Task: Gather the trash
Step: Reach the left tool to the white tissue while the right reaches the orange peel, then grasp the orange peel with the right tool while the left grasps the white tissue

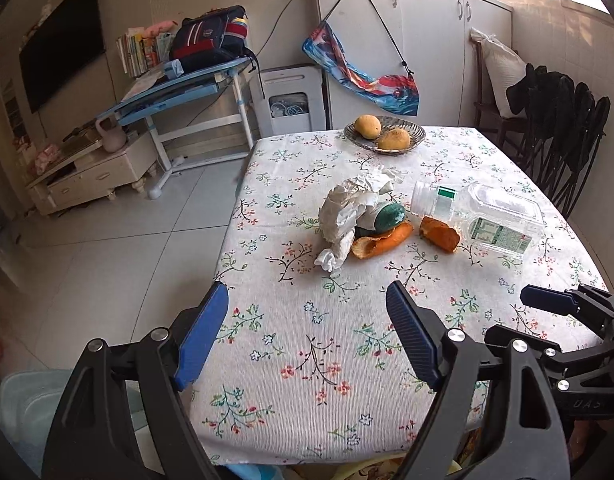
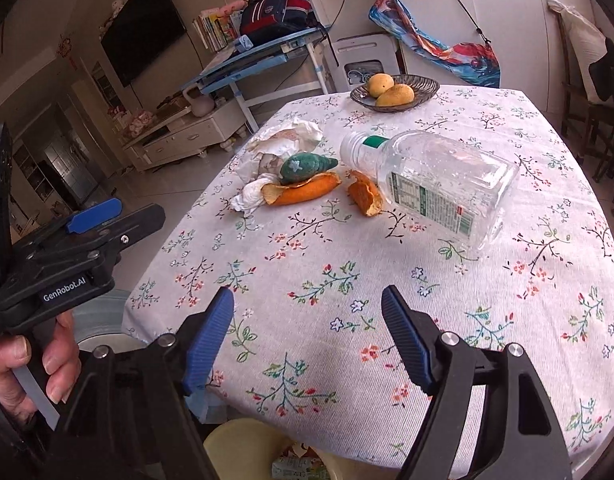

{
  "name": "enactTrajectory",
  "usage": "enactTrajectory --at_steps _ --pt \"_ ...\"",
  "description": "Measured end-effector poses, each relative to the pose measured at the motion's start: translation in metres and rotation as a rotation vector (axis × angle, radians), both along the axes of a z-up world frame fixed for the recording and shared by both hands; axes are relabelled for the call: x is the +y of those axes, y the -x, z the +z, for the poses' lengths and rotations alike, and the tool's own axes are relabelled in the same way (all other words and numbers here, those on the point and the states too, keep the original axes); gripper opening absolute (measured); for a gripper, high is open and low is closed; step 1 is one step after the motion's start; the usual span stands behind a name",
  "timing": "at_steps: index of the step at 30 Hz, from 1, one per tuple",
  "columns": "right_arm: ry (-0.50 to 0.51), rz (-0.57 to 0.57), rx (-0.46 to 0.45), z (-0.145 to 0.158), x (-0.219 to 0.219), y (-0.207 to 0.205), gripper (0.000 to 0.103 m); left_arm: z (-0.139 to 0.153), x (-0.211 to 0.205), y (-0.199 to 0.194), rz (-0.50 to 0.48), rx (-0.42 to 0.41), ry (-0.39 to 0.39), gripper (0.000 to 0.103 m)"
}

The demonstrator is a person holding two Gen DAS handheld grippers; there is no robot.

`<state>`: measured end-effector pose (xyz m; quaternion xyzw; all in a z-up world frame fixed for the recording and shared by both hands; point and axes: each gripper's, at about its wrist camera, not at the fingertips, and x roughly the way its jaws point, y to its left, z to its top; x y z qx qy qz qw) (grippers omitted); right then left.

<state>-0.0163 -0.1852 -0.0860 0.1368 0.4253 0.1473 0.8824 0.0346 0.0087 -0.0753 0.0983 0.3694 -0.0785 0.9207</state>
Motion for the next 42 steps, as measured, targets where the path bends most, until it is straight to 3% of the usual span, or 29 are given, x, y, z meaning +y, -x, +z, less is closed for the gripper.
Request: enactTrajectory --at_steps 17,21,24,26,27,30,35,37,39,42 --pt "0.043 -0.02 0.06 -0.026 -0.002 -0.077 0.069 -0.03 -0.036 -0.101 -0.061 0.068 -0.066 0.078" --pt "0.065 -0.007 0.064 -0.027 -0.001 -0.088 0.059 -0.03 -0.042 -0.116 -0.078 0.061 -0.048 0.075" --pt "0.077 0.008 0.066 -0.027 0.0 -0.091 0.043 -0.031 -0.038 -0.126 -0.073 0.074 -0.018 0.059" --pt "0.085 0.013 0.064 -0.028 0.001 -0.091 0.035 -0.032 -0.034 -0.132 -0.063 0.1 0.015 0.038" --pt "0.088 0.018 0.064 -0.028 0.002 -0.091 0.024 -0.033 -0.032 -0.134 -0.061 0.112 0.026 0.024" --pt "0.089 0.031 0.063 -0.028 0.004 -0.09 0.019 -0.032 -0.029 -0.135 -0.064 0.109 0.033 0.016" --pt "0.077 0.03 0.073 -0.025 0.004 -0.087 0.019 -0.034 -0.026 -0.137 -0.094 0.144 0.052 0.02" --pt "0.066 0.016 0.068 -0.024 0.002 -0.087 0.041 -0.034 -0.023 -0.141 -0.07 0.138 0.039 0.044" --pt "0.051 0.013 0.061 -0.024 0.002 -0.088 0.045 -0.029 -0.015 -0.147 -0.036 0.112 0.06 0.056" --pt "0.048 0.02 0.059 -0.026 0.004 -0.091 0.044 -0.027 -0.005 -0.162 -0.01 0.112 0.1 0.062"
